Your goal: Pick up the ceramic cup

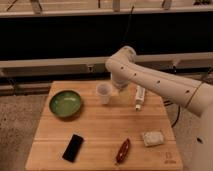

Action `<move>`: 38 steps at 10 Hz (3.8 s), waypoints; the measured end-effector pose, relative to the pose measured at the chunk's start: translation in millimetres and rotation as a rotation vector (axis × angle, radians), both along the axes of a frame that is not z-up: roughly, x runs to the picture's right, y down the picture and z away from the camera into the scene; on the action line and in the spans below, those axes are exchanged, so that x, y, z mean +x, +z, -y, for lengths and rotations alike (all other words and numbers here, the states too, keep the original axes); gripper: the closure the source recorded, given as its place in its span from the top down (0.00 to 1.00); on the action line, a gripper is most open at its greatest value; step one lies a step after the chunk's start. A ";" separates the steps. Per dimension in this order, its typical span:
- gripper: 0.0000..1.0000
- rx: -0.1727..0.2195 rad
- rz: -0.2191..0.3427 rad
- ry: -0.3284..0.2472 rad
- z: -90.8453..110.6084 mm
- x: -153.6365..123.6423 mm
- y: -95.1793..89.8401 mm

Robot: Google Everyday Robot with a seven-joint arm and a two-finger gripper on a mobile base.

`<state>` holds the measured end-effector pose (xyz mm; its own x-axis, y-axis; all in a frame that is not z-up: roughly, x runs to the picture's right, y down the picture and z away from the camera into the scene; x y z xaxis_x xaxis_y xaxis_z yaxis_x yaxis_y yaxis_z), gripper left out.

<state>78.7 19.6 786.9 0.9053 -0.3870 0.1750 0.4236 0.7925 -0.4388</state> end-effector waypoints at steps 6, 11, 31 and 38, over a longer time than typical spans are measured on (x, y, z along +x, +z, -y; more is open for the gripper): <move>0.80 -0.027 0.051 -0.032 -14.0 -17.4 30.4; 0.80 -0.042 0.086 -0.050 -25.3 -26.6 51.1; 0.80 -0.076 0.154 -0.074 -32.2 -41.3 74.4; 0.80 -0.085 0.169 -0.073 -31.4 -41.6 80.6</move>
